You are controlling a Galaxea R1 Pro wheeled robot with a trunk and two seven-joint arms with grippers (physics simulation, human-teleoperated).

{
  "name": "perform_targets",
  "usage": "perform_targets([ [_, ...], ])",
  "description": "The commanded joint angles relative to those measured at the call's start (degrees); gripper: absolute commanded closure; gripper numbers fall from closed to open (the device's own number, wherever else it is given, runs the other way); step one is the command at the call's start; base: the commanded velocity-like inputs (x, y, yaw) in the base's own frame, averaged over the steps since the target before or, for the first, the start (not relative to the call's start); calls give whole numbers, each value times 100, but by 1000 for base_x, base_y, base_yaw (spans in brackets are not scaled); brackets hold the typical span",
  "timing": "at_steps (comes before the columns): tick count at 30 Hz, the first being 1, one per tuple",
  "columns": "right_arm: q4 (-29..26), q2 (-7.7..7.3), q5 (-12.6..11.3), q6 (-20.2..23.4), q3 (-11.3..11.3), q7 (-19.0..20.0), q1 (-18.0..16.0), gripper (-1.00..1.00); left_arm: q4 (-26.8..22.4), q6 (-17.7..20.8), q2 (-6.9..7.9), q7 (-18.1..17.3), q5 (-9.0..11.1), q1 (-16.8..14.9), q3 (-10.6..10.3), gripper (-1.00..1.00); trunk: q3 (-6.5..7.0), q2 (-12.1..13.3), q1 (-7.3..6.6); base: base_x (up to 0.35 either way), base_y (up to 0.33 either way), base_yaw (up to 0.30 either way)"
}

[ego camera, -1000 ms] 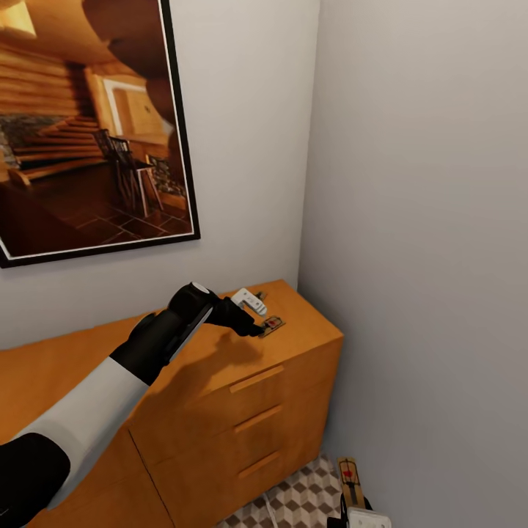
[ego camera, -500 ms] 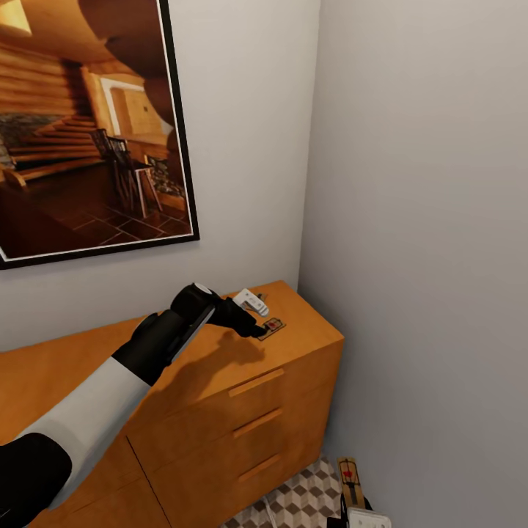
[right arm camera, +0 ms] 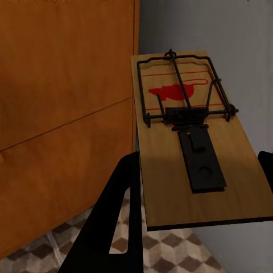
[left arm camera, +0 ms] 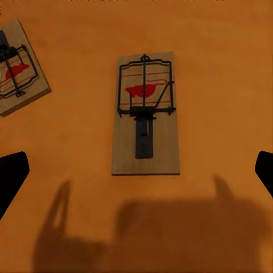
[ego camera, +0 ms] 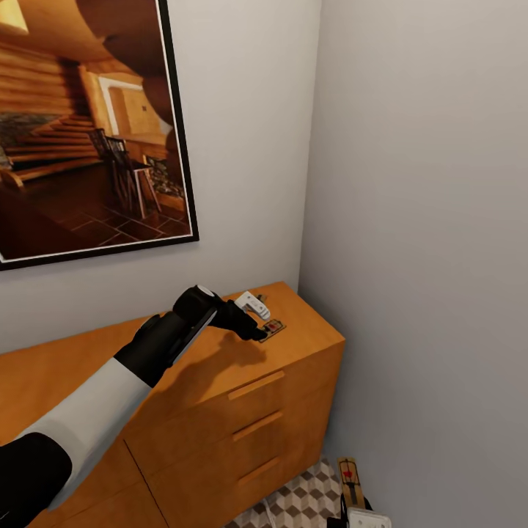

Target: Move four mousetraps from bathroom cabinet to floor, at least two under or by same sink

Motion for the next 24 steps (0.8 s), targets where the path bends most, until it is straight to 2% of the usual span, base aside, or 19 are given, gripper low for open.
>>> perform_targets([
  [1, 4, 1, 7, -5, 45, -55, -3, 100, -6, 22, 4, -14, -4, -5, -8, -100, -6, -3, 0, 7, 0, 0],
  [15, 3, 7, 7, -5, 48, -55, -5, 100, -1, 22, 1, -14, -4, -5, -12, -100, -34, -3, 0, 1, 0, 0],
  [24, 5, 9, 7, -5, 45, -55, -3, 100, -1, 22, -58, -14, -4, -6, -6, -100, -75, -3, 0, 0, 0, 0],
])
